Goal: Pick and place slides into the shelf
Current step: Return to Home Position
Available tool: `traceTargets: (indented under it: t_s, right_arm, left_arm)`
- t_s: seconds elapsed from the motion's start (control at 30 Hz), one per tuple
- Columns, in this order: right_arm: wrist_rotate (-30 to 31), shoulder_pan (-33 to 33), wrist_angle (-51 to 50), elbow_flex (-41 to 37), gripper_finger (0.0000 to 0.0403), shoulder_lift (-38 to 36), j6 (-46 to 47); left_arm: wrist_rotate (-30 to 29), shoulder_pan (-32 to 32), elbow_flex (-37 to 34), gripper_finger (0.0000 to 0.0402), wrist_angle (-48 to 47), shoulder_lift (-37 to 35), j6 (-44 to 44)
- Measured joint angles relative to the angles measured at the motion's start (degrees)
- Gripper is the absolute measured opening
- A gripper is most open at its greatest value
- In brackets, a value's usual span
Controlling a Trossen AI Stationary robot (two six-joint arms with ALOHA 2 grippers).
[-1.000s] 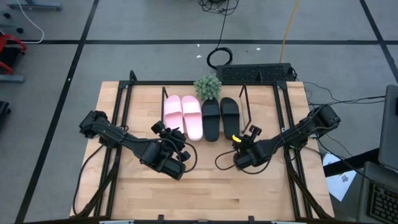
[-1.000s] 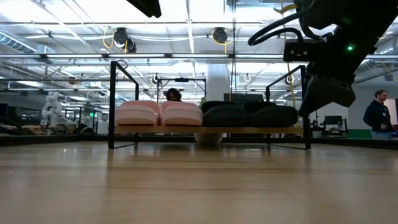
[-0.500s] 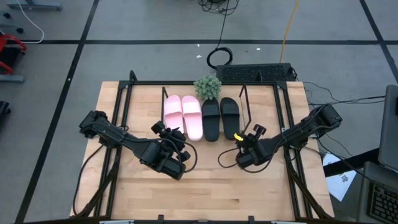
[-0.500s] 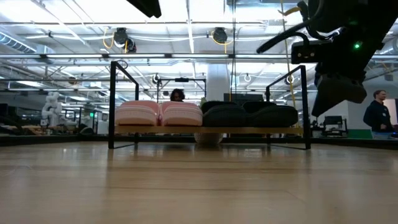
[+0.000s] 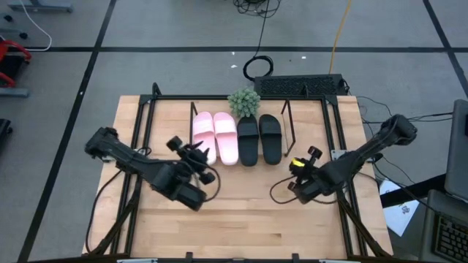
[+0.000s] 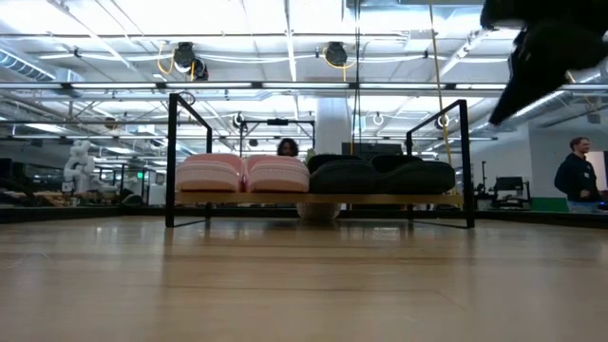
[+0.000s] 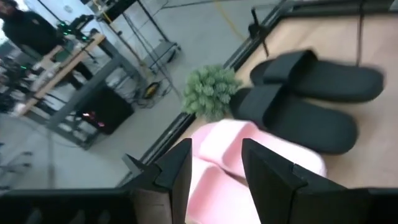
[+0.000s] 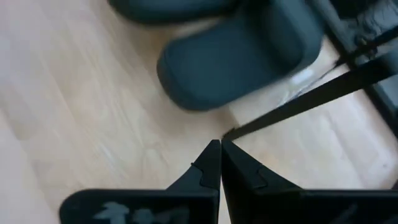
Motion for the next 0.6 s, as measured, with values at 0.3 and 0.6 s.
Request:
traceTargets:
  t_s: [0.3,0.6]
  right_arm:
    - [8.6,5.3,2.2,0.0,0.0000,-17.1,-8.1]
    - [8.7,7.6,8.8,0.0,0.0000,-31.0,-22.3]
  left_arm:
    - [-1.3,-6.8,0.0,0.0145,0.1,-12.9,-2.8]
    - [-3.7,-15.0,0.0,0.0145,0.1,-19.1,-2.6]
